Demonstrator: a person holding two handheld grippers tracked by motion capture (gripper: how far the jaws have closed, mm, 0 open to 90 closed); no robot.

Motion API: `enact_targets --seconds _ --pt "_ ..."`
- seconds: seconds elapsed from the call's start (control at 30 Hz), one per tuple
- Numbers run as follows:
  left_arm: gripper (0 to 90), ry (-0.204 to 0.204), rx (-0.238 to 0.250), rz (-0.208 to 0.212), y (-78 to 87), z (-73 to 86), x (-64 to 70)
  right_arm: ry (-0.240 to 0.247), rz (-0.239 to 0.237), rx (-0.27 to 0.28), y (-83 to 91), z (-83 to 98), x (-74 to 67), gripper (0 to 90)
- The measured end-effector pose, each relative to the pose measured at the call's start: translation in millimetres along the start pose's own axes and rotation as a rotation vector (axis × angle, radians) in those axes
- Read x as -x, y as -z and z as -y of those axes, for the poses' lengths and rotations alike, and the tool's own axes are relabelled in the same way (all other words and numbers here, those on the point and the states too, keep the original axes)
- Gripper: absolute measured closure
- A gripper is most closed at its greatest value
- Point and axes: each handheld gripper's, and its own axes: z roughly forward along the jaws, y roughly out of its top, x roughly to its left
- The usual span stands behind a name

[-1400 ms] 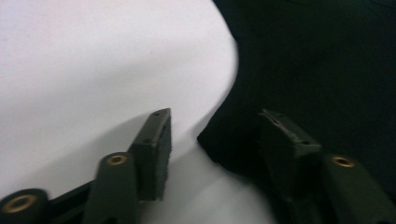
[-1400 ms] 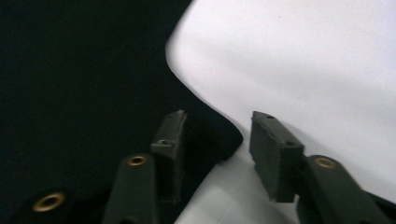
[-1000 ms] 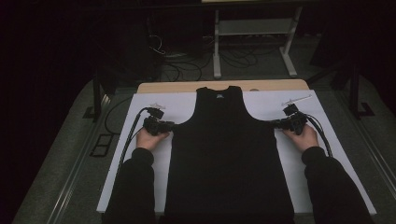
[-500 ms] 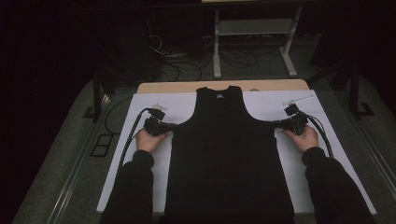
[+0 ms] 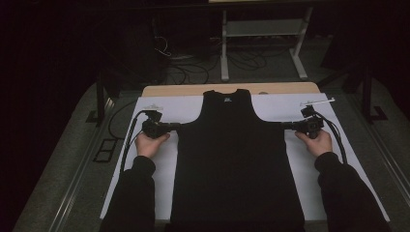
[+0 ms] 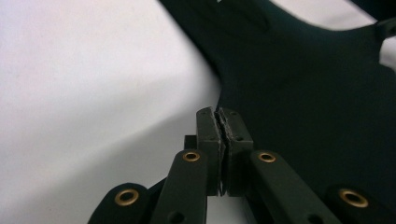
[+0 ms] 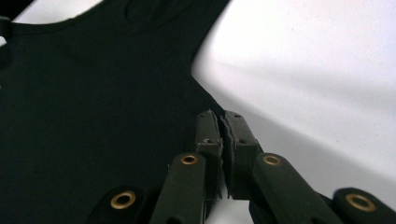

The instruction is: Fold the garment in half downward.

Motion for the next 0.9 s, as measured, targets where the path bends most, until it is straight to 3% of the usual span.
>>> enact_targets --seconds 0.3,0.4,0.53,0.9 --pt "86.9 0.043 0.061 0.043 8.9 -4.0 2.6 -0.048 -0.065 0.072 12.5 -1.4 -2.3 84.6" --pt "86.9 0.078 0.081 0.063 13.0 -3.2 3.2 -0.061 -0.075 0.071 14.6 0.0 -4.1 84.6" --pt "86.9 0.077 0.095 0.076 15.2 -1.9 6.7 -0.083 -0.099 0.075 17.7 1.6 -6.5 84.6" --pt "86.8 0.111 0.117 0.093 24.1 3.2 9.7 -0.082 -0.109 0.096 28.4 8.1 -16.8 84.5"
